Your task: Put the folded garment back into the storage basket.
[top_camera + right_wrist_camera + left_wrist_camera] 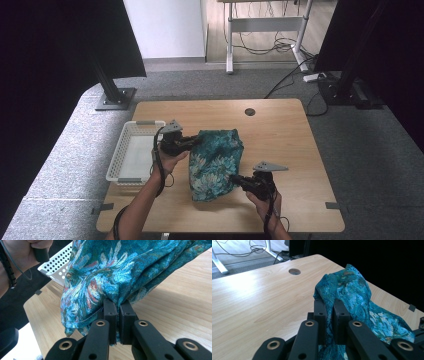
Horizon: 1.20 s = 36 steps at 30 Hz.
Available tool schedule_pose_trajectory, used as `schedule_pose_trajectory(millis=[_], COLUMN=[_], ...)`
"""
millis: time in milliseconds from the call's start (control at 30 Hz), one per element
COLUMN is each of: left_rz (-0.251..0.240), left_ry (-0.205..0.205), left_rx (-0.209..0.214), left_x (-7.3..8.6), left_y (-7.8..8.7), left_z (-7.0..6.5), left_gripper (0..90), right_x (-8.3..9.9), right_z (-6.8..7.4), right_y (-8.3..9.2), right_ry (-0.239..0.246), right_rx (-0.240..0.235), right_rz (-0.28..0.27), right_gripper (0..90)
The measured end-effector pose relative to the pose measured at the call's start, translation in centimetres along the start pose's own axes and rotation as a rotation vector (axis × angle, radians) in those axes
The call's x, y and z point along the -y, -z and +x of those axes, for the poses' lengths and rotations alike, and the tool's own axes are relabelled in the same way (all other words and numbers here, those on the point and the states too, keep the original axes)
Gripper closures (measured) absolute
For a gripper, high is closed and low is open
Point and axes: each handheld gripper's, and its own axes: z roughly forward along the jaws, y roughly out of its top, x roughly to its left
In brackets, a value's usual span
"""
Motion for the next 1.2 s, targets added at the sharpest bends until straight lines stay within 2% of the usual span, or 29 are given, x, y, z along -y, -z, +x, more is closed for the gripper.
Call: schedule_pose_trajectory(millis=[133,333,600,1200], left_rz=[0.016,0.048,0.046,0.043], left_ry=[0.003,-0.014,-0.005,0.009], left_rx=[0.008,0.012,0.031,0.012], left_x=[0.3,0.4,0.2,-0.2], left_y=[0.4,0.5,1.1,2.9], left_z=[0.4,0.7,1.3,2.9], left_gripper=[82.8,82.9,82.9,82.9], right_x=[-0.4,-0.8,-1.5,-3.4], right_z=[0.4,0.9,1.4,2.8], right_y=[-0.6,-1.1,-1.7,-3.6], right_ry=[-0.002,0.001,0.009,0.024], right_rx=[-0.011,-0.019,-0.028,-0.063], right_rz=[0.002,0.000,-0.002,0.005], right_gripper=[86.1,86.1,86.1,86.2])
